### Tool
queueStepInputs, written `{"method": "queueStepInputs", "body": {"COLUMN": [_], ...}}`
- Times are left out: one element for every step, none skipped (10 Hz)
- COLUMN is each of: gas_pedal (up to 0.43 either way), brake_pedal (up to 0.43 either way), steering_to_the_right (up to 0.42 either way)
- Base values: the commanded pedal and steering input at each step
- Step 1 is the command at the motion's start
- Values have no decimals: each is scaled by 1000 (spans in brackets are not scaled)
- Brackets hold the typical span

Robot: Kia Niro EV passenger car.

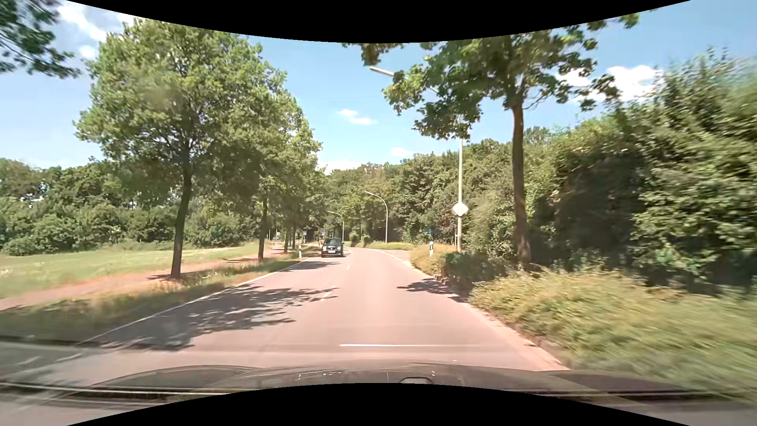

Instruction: Follow the waypoints while adhering to traffic rules and regulations

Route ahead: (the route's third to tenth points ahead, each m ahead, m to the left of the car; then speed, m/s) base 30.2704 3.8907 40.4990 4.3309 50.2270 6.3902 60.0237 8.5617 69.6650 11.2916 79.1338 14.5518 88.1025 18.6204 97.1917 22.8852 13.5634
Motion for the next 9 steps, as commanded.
{"method": "queueStepInputs", "body": {"gas_pedal": [189,189,189,189,189,189,189,189,189], "brake_pedal": [0,0,0,0,0,0,0,0,0], "steering_to_the_right": [-10,-11,-11,-11,-12,-12,-12,-13,-14]}}
